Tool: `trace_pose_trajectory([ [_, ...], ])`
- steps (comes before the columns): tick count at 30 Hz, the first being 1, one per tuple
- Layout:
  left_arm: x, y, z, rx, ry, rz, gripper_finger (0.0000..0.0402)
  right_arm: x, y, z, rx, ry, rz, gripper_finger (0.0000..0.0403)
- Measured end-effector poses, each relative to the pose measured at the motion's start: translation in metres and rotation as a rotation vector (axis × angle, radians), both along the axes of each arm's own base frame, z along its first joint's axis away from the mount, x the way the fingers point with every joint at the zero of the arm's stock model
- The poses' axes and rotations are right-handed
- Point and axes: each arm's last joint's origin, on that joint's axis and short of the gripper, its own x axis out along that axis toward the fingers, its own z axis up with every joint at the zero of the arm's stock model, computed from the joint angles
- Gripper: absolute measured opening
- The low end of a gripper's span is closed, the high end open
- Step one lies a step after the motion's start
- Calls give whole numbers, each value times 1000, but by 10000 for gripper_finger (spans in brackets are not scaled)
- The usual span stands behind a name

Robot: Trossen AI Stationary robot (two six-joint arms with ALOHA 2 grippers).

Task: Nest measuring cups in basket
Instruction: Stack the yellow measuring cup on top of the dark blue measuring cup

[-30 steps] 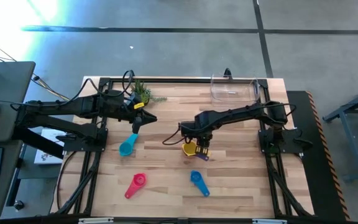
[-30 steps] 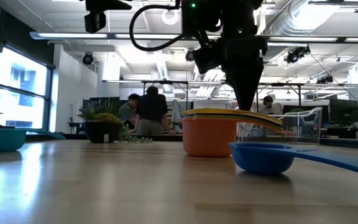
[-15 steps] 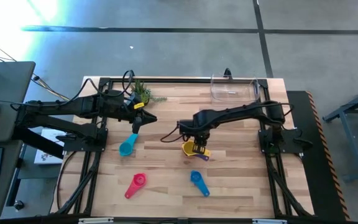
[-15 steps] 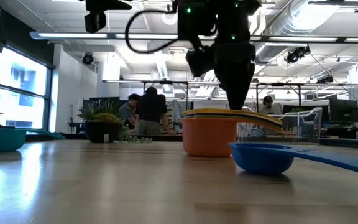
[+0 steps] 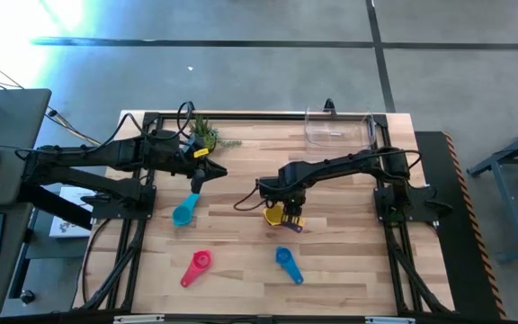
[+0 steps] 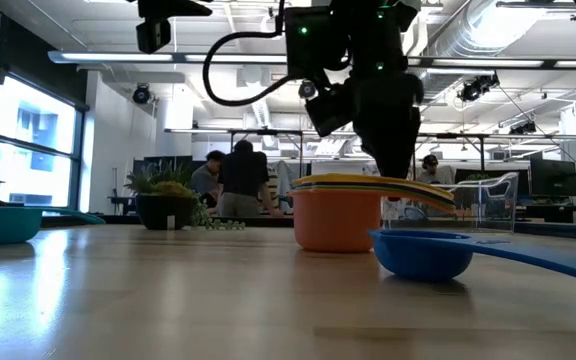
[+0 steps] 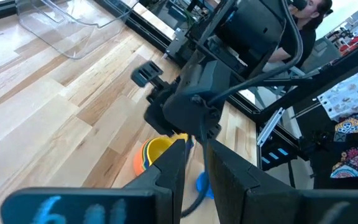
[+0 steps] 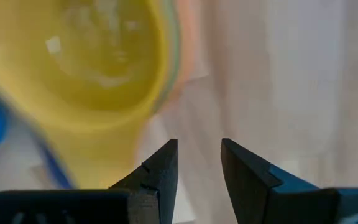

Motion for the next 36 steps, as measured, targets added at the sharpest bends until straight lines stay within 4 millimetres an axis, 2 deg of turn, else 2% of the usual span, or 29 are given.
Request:
trace_pose_trajectory([
  [2,0,0,0,0,0,0,58,1,2,0,59,-11,23,114],
  [5,0,0,0,1,0,-1,58,2,1,0,19,-20,8,114],
  [17,0,0,0,2,0,0,58,2,5,1,107,-29,29,114],
  [22,0,0,0,9,0,-2,58,2,4,1,33,-31,16,114],
  [36,0,0,0,13,0,0,58,3,8,2,89,-36,16,114],
])
